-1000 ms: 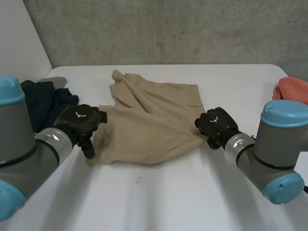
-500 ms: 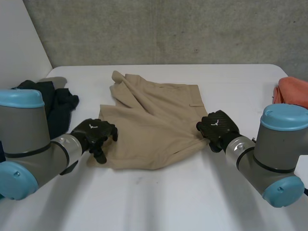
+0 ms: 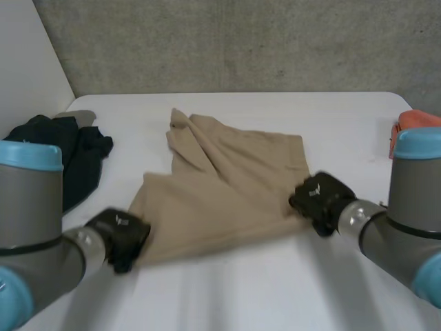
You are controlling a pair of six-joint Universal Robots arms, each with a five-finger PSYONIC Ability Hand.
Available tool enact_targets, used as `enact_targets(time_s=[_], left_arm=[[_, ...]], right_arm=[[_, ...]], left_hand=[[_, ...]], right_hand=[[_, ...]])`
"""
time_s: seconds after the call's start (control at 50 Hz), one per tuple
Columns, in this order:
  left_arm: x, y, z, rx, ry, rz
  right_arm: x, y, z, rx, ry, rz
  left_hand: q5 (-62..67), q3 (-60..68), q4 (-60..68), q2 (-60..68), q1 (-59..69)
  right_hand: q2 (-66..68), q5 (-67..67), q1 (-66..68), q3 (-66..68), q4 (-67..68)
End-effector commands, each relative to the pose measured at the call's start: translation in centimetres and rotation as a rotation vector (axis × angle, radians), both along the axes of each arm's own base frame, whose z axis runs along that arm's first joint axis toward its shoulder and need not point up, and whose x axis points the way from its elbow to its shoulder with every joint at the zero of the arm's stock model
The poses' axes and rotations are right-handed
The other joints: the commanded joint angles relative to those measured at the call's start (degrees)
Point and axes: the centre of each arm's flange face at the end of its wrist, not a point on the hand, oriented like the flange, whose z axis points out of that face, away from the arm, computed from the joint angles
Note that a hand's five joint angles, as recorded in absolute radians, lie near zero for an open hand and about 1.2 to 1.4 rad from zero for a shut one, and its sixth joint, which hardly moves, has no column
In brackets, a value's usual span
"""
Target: Fold the laundry.
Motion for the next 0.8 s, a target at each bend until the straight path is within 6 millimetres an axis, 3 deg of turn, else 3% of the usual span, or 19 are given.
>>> enact_targets(time_s=[0.02, 0.14, 0.24, 0.3, 0.38, 0.4, 0.46, 0.48, 0.54, 0.56, 0.6, 0.62, 0.64, 0.68, 0.72, 0.8], left_arm=[[1.2, 4.4, 1.0, 0.087, -0.156, -0.128], [-0.2, 1.5, 2.6, -0.1, -0.068, -0.101], [-2.0, -1.2, 2.5, -0.18, -0.004, -0.084], [-3.4, -3.5, 2.4, -0.257, 0.044, -0.079], [-5.1, -7.0, 3.8, -0.402, 0.108, -0.049], [-5.6, -8.6, 5.3, -0.489, 0.139, -0.028], [-6.4, -11.1, 9.2, -0.672, 0.225, 0.024], [-6.7, -12.5, 12.6, -0.815, 0.304, 0.066], [-6.5, -13.7, 18.5, -1.031, 0.465, 0.119], [-6.2, -13.8, 22.2, -1.16, 0.589, 0.134], [-5.7, -13.6, 25.2, -1.266, 0.687, 0.134], [-5.0, -13.4, 27.7, -1.358, 0.777, 0.123], [-4.9, -13.3, 28.4, -1.381, 0.807, 0.113], [-4.9, -13.0, 28.7, -1.367, 0.835, 0.092], [-5.1, -12.8, 27.6, -1.281, 0.824, 0.076], [-5.2, -13.1, 23.1, -1.089, 0.721, 0.092]], right_arm=[[-2.4, 4.1, 0.3, 0.23, 0.265, 0.117], [-1.3, 2.6, -0.4, 0.189, 0.155, 0.051], [-0.7, 1.4, -1.4, 0.167, 0.115, 0.009], [-0.1, 0.0, -1.6, 0.11, 0.086, -0.015], [1.0, -3.1, -0.6, -0.034, 0.006, -0.071], [1.7, -4.7, 0.8, -0.125, -0.061, -0.099], [2.9, -7.2, 4.0, -0.291, -0.19, -0.133], [3.7, -8.9, 7.1, -0.428, -0.299, -0.153], [4.5, -10.6, 12.3, -0.643, -0.479, -0.162], [4.8, -11.1, 15.3, -0.778, -0.601, -0.144], [4.9, -11.2, 18.0, -0.892, -0.698, -0.109], [5.0, -11.2, 19.2, -0.949, -0.749, -0.083], [5.1, -11.2, 21.1, -1.041, -0.839, -0.033], [5.3, -11.3, 21.5, -1.063, -0.878, -0.001], [5.5, -12.0, 21.2, -1.04, -0.891, 0.008], [5.5, -13.5, 18.8, -0.93, -0.853, -0.031]], left_hand=[[13.58, 11.95, 11.36, 11.52, 13.4], [13.58, 11.95, 11.36, 11.52, 13.4], [13.58, 11.95, 11.36, 11.52, 13.4], [13.58, 11.95, 11.36, 11.52, 13.4], [13.58, 11.95, 11.36, 11.52, 13.4], [13.58, 11.95, 11.36, 11.52, 13.4], [13.58, 11.95, 11.36, 11.52, 13.4], [13.58, 11.95, 11.36, 11.52, 13.4], [13.58, 11.95, 11.36, 11.52, 13.4], [13.58, 11.95, 11.36, 11.52, 13.4], [13.58, 11.95, 11.36, 11.52, 13.4], [13.58, 11.95, 11.36, 11.52, 13.4], [13.58, 11.95, 11.36, 11.52, 13.4], [13.58, 11.95, 11.36, 11.52, 13.4], [13.58, 11.95, 11.36, 11.52, 13.4], [13.58, 11.95, 11.36, 11.52, 13.4]], right_hand=[[11.79, 11.72, 16.06, 11.73, 11.37], [11.79, 11.72, 16.06, 11.73, 11.37], [11.79, 11.72, 16.06, 11.73, 11.37], [11.79, 11.72, 16.06, 11.73, 11.37], [11.79, 11.72, 16.06, 11.73, 11.37], [11.79, 11.72, 16.06, 11.73, 11.37], [11.79, 11.72, 16.06, 11.73, 11.37], [11.79, 11.72, 16.06, 11.73, 11.37], [11.79, 11.72, 16.06, 11.73, 11.37], [11.79, 11.72, 16.06, 11.73, 11.37], [11.79, 11.72, 16.06, 11.73, 11.37], [11.79, 11.72, 16.06, 11.73, 11.37], [11.79, 11.72, 16.06, 11.73, 11.37], [11.79, 11.72, 16.06, 11.73, 11.37], [11.79, 11.72, 16.06, 11.73, 11.37], [11.79, 11.72, 16.06, 11.73, 11.37]])
